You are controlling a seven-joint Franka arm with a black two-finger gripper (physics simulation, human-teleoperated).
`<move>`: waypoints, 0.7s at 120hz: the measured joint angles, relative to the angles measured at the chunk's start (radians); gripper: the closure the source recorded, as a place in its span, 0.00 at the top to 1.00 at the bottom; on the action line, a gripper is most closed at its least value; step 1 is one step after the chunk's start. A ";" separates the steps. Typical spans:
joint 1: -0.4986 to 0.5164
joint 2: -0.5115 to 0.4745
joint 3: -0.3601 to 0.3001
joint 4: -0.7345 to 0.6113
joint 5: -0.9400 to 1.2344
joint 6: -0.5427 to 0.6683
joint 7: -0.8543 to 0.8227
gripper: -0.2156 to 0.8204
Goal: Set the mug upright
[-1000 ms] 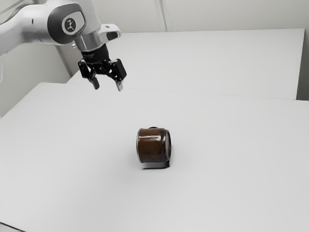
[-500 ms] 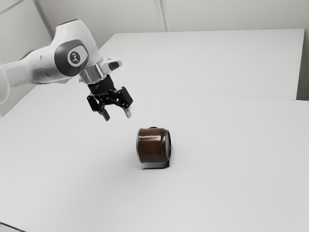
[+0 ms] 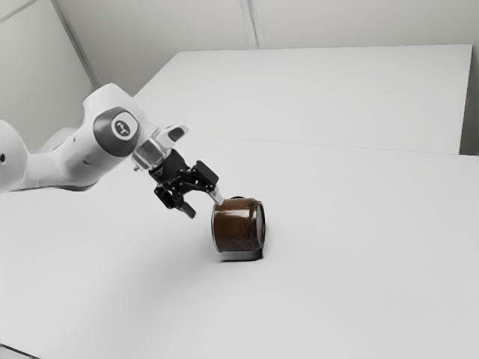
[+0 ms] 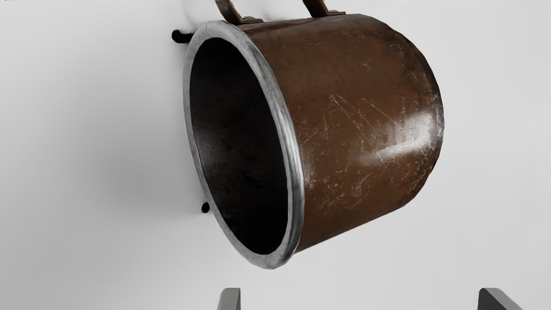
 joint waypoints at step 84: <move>0.013 0.082 0.006 -0.072 -0.420 0.109 0.429 0.79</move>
